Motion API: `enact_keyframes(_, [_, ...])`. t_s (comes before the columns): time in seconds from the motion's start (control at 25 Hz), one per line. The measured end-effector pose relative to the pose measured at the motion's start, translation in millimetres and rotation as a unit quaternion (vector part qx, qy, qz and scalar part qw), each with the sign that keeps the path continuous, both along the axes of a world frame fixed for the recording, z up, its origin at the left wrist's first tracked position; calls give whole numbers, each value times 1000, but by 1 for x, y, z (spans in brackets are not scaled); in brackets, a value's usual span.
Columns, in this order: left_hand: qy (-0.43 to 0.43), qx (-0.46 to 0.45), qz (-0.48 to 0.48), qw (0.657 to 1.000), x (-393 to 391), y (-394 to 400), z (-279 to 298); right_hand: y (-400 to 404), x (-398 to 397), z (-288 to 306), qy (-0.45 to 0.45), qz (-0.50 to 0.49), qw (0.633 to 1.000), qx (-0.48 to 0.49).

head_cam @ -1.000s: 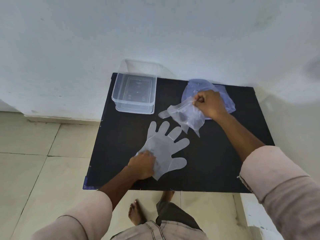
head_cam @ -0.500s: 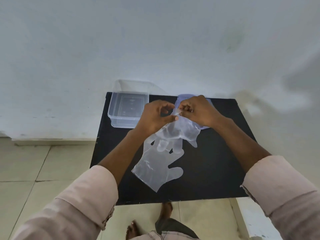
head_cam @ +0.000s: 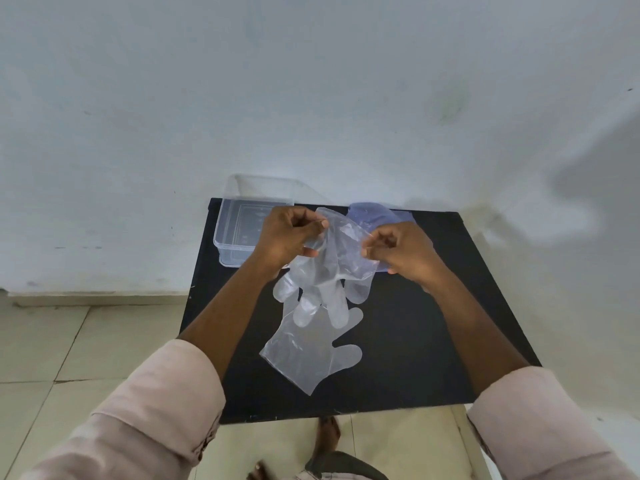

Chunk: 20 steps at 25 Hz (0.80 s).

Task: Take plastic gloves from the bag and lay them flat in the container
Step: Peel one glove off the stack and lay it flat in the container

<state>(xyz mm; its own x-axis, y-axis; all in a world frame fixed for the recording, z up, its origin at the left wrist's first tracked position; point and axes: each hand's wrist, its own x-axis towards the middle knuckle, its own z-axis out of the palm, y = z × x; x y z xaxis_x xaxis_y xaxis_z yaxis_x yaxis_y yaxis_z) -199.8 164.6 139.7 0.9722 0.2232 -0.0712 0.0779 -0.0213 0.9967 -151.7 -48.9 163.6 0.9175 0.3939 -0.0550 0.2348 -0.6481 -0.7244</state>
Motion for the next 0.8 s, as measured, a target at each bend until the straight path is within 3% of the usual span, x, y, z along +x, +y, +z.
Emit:
enact_keyframes(0.12, [10, -11, 2, 1000, -3, 6, 0, -1, -5, -8, 39, -59, 992, 109])
enact_keyframes(0.36, [12, -41, -11, 999, -3, 6, -4, -1, -6, -14, 80, -83, 965, 237])
enact_keyframes(0.8, [20, -103, 4, 994, 33, -16, -7, -1, 28, -12, 117, -118, 931, 324])
